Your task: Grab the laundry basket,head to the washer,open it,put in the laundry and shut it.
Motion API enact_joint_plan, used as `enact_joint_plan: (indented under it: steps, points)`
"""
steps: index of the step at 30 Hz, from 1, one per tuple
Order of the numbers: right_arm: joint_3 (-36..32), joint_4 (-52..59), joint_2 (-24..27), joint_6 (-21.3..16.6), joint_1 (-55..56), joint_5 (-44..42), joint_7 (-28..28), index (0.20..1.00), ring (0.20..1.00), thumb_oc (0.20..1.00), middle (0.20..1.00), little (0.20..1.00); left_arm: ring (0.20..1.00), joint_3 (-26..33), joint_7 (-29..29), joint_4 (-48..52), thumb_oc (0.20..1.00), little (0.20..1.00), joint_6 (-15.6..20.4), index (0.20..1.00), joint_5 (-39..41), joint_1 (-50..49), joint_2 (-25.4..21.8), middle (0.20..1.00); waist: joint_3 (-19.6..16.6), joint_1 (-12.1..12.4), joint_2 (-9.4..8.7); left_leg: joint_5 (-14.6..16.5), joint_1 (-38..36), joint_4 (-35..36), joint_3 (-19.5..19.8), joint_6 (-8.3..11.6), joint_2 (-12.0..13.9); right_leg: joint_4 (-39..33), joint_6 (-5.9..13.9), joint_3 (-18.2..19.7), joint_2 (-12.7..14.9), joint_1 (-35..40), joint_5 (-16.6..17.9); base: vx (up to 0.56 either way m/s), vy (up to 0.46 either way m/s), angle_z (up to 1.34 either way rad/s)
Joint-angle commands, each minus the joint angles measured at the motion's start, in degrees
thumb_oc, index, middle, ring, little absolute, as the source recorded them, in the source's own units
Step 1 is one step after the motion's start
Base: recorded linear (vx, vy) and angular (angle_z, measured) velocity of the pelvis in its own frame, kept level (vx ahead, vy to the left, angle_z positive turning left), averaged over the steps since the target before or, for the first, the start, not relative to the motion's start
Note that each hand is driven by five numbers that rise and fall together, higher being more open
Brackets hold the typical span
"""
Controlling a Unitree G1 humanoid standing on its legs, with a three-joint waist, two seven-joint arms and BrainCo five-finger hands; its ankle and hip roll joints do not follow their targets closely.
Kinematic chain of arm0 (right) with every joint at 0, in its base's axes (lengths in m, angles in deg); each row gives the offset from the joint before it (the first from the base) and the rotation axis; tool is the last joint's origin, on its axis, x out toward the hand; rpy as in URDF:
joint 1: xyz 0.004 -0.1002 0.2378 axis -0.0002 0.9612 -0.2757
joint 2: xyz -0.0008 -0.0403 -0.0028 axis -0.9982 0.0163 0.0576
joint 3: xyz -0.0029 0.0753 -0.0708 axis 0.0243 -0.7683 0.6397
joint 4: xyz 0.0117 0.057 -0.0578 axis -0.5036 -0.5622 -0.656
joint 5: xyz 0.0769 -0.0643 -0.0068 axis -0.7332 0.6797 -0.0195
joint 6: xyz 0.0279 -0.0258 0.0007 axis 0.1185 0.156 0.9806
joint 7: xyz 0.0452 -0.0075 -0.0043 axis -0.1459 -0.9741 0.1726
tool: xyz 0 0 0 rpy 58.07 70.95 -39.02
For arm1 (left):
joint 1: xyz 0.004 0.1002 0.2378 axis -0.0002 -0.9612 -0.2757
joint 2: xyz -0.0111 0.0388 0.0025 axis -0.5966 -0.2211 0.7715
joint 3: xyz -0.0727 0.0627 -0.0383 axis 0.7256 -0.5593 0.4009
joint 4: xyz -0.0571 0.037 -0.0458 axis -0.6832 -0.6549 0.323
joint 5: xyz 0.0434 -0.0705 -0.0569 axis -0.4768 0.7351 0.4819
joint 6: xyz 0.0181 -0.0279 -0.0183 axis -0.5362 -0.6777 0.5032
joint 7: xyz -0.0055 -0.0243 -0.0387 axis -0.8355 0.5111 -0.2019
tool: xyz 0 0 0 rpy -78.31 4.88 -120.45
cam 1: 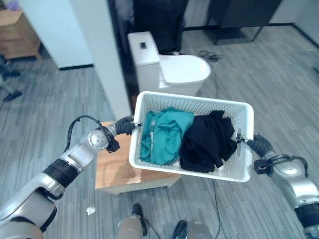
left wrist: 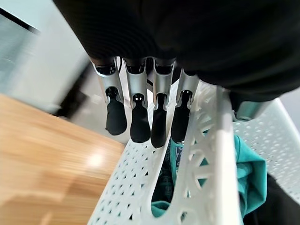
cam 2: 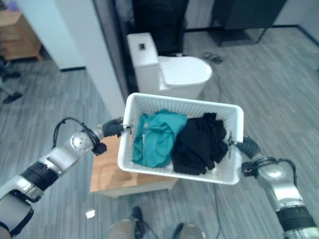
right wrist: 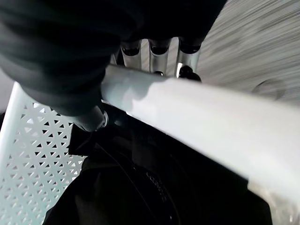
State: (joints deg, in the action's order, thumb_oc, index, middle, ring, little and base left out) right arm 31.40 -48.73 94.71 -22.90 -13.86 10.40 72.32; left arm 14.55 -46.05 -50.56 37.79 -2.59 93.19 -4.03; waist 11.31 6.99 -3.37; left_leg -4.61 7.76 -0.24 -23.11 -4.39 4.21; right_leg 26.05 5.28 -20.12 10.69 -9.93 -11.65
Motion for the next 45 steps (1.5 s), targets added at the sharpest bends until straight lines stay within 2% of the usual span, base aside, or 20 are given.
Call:
enact_joint_plan:
  steps: [1, 3, 4, 5, 6, 7, 10, 14, 15, 16, 17, 19, 20, 23, 28, 34, 40, 41, 45]
  points:
    - [-1.74, 1.43, 1.7, -3.4, -0.03, -2.47, 0.5, 0.2, 0.2, 0.2, 0.2, 0.2, 0.2, 6.81, -2.02, -1.76, 0.2, 0.2, 2.19, 0.2, 3.29, 2.45, -0.59, 0.2, -5.62, 0.68, -2.43, 4.14, 5.92, -6.17, -0.49, 2.25, -0.39, -11.65, 4.0, 4.51, -0.95, 16.44, 1.58, -0.13, -0.162, -1.23]
    - [-1.72, 1.42, 1.71, -3.41, -0.05, -2.48, 0.5, 0.2, 0.2, 0.2, 0.2, 0.2, 0.2, 6.82, -2.02, -1.76, 0.2, 0.2, 2.2, 0.2, 3.28, 2.43, -0.58, 0.2, -5.6, 0.68, -2.42, 4.1, 5.89, -6.13, -0.49, 2.27, -0.38, -11.69, 3.98, 4.51, -0.97, 16.47, 1.6, -0.12, -0.154, -0.87]
    - [-0.88, 1.92, 1.96, -3.75, 0.32, -3.91, 0.62, 0.2, 0.2, 0.2, 0.2, 0.2, 0.2, 6.43, -2.48, -2.47, 0.2, 0.2, 2.65, 0.2, 4.13, 2.92, 0.76, 0.2, -5.43, 0.38, -1.61, 1.48, 7.23, -5.6, 0.04, 4.07, 1.51, -17.38, 2.81, 4.33, -2.84, 18.08, -1.0, -0.24, -0.316, -0.74]
    - [-1.03, 2.29, 2.38, -3.81, 1.03, -4.01, 0.69, 0.2, 0.2, 0.2, 0.2, 0.2, 0.2, 6.31, -2.5, -2.77, 0.2, 0.2, 2.86, 0.2, 4.34, 2.99, 1.31, 0.2, -5.17, 0.23, -0.99, 0.06, 7.3, -5.14, 0.34, 5.03, 2.5, -18.7, 2.14, 4.21, -3.75, 18.32, -0.89, -0.24, -0.317, -0.5]
    - [-1.05, 2.3, 2.4, -3.8, 1.06, -4.01, 0.69, 0.2, 0.2, 0.2, 0.2, 0.2, 0.2, 6.3, -2.5, -2.78, 0.2, 0.2, 2.87, 0.2, 4.34, 3.0, 1.34, 0.2, -5.16, 0.25, -0.96, 0.03, 7.29, -5.12, 0.35, 5.05, 2.52, -18.73, 2.13, 4.21, -3.78, 18.34, -0.86, -0.21, -0.224, -0.31]
    - [-1.51, 3.3, 3.34, -4.12, 2.21, -4.51, 0.85, 0.2, 0.2, 0.2, 0.2, 0.2, 0.2, 6.51, -2.65, -2.98, 0.2, 0.2, 3.18, 0.2, 4.53, 2.98, 2.17, 0.2, -4.55, -0.55, -0.07, -2.33, 7.41, -3.95, 0.29, 6.53, 4.19, -21.13, 1.57, 4.34, -5.1, 18.79, -1.1, -0.19, -0.204, -0.24]
    - [-2.67, 3.93, 5.0, -4.38, 4.49, -5.34, 1.07, 0.2, 0.2, 0.2, 0.2, 0.2, 0.2, 6.65, -2.5, -3.71, 0.2, 0.2, 3.11, 0.2, 4.52, 2.29, 3.72, 0.2, -3.9, -1.15, 0.97, -5.55, 6.69, -2.07, 0.86, 8.42, 6.19, -24.05, 0.49, 4.35, -7.44, 20.2, -0.62, -0.16, -0.206, -0.22]
    - [-3.71, 4.18, 6.36, -4.84, 6.02, -6.43, 1.07, 0.2, 0.2, 0.2, 0.2, 0.2, 0.2, 6.41, -2.52, -5.18, 0.2, 0.2, 3.26, 0.2, 4.19, 2.42, 5.39, 0.2, -2.82, -1.73, 1.9, -7.5, 5.98, -0.83, 1.66, 9.96, 7.7, -26.69, -0.34, 4.26, -9.47, 21.56, 0.15, -0.11, -0.137, 0.04]
    - [-3.39, 3.82, 6.73, -5.02, 5.41, -7.12, 0.86, 0.2, 0.2, 0.2, 0.2, 0.2, 0.2, 6.16, -2.77, -5.96, 0.2, 0.2, 3.39, 0.2, 4.18, 2.97, 5.89, 0.2, -2.06, -1.26, 2.07, -7.15, 6.69, -1.22, 5.32, 10.33, 7.41, -27.51, -0.67, 4.93, -9.72, 21.7, 0.42, -0.2, -0.103, -0.03]
    - [-3.43, 3.7, 7.14, -5.21, 4.98, -7.78, 0.59, 0.2, 0.2, 0.2, 0.2, 0.2, 0.2, 5.67, -2.99, -6.57, 0.2, 0.2, 3.59, 0.2, 4.48, 3.76, 6.34, 0.2, -1.02, -0.78, 2.51, -7.25, 8.14, -2.84, 8.49, 9.88, 7.12, -27.43, -1.12, 4.54, -10.03, 20.92, 1.41, -0.2, -0.101, -0.18]
    - [-3.43, 3.7, 7.14, -5.21, 4.98, -7.78, 0.59, 0.2, 0.2, 0.2, 0.2, 0.2, 0.2, 5.66, -2.99, -6.58, 0.2, 0.2, 3.59, 0.2, 4.48, 3.77, 6.34, 0.2, -1.03, -0.8, 2.53, -7.24, 8.18, -2.88, 8.52, 9.88, 7.13, -27.44, -1.13, 4.51, -10.04, 20.91, 1.42, -0.18, -0.066, -0.27]
    - [-3.1, 3.94, 7.65, -5.11, 4.37, -8.98, 0.78, 0.2, 0.2, 0.2, 0.2, 0.2, 0.2, 5.63, -3.5, -6.87, 0.2, 0.2, 3.79, 0.2, 4.84, 4.44, 6.27, 0.2, 0.51, 0.44, 2.36, -4.77, 9.35, -5.76, 19.44, 9.72, 3.6, -26.73, -1.71, 5.6, -9.59, 19.91, 2.02, -0.07, -0.072, -0.16]
    - [-2.21, 4.14, 7.76, -5.06, 3.52, -9.76, 1.56, 0.2, 0.2, 0.2, 0.2, 0.2, 0.2, 5.89, -3.59, -6.02, 0.2, 0.2, 3.8, 0.2, 4.63, 4.4, 5.59, 0.2, 0.65, 0.94, 2.5, -2.37, 8.98, -6.73, 27.26, 8.98, -0.03, -26.18, -1.99, 7.16, -9.93, 19.53, 2.13, 0.0, -0.059, -0.17]
    - [-0.71, 3.51, 6.29, -4.85, 2.27, -10.24, 1.73, 0.2, 0.2, 0.2, 0.2, 0.2, 0.2, 5.66, -3.75, -5.77, 0.2, 0.2, 3.47, 0.2, 4.51, 4.08, 5.6, 0.2, 0.33, 0.58, 2.55, -2.62, 9.39, -8.43, 29.08, 8.49, -1.43, -24.9, -2.55, 8.06, -10.59, 19.35, 1.8, 0.05, -0.034, -0.42]
    - [0.6, 2.92, 4.83, -4.73, 1.25, -9.92, 1.65, 0.2, 0.2, 0.2, 0.2, 0.2, 0.2, 5.06, -3.96, -7.45, 0.2, 0.2, 3.23, 0.2, 4.07, 4.33, 5.79, 0.2, -0.86, 0.39, 2.47, -3.4, 8.07, -7.86, 27.78, 8.31, -1.46, -24.45, -2.69, 8.32, -10.52, 20.13, 1.35, 0.06, 0.01, -0.37]
    - [2.11, 0.67, 4.27, -5.01, -1.48, -10.04, 1.29, 0.2, 0.2, 0.2, 0.2, 0.2, 0.2, 4.82, -4.45, -9.03, 0.2, 0.2, 3.48, 0.2, 4.49, 5.33, 5.11, 0.2, -1.55, 0.25, 3.26, -4.7, 6.09, -5.62, 27.18, 8.8, -1.12, -25.52, -2.28, 9.18, -10.04, 20.36, 2.19, 0.0, 0.019, -0.26]
    - [1.6, 0.29, 4.38, -5.07, -1.22, -9.94, 1.43, 0.2, 0.2, 0.2, 0.2, 0.2, 0.2, 5.69, -4.56, -10.89, 0.2, 0.2, 3.7, 0.2, 4.54, 5.46, 5.75, 0.2, -1.67, -0.9, 4.09, -5.95, 4.85, -4.48, 25.71, 9.89, 1.56, -29.91, -2.3, 11.81, -10.74, 21.66, 4.07, -0.03, -0.025, -0.2]
    - [-0.58, 1.35, 5.17, -5.28, 1.43, -10.24, 1.35, 0.2, 0.2, 0.2, 0.2, 0.2, 0.2, 5.4, -4.22, -11.24, 0.2, 0.2, 3.49, 0.2, 4.15, 5.66, 6.74, 0.2, -0.99, -1.95, 4.08, -6.7, 5.19, -5.34, 25.3, 10.41, 3.61, -30.38, -2.96, 12.37, -11.83, 22.41, 4.17, -0.04, -0.123, -0.33]
    - [-4.39, 4.3, 6.5, -5.28, 6.13, -11.43, 1.07, 0.2, 0.2, 0.2, 0.2, 0.2, 0.2, 3.69, -3.77, -12.51, 0.2, 0.2, 2.83, 0.2, 3.0, 7.51, 10.3, 0.2, 1.12, -3.96, 3.6, -7.58, 7.32, -12.08, 25.12, 10.84, 6.36, -30.22, -4.16, 12.54, -13.21, 23.71, 4.14, -0.03, -0.141, 0.12]
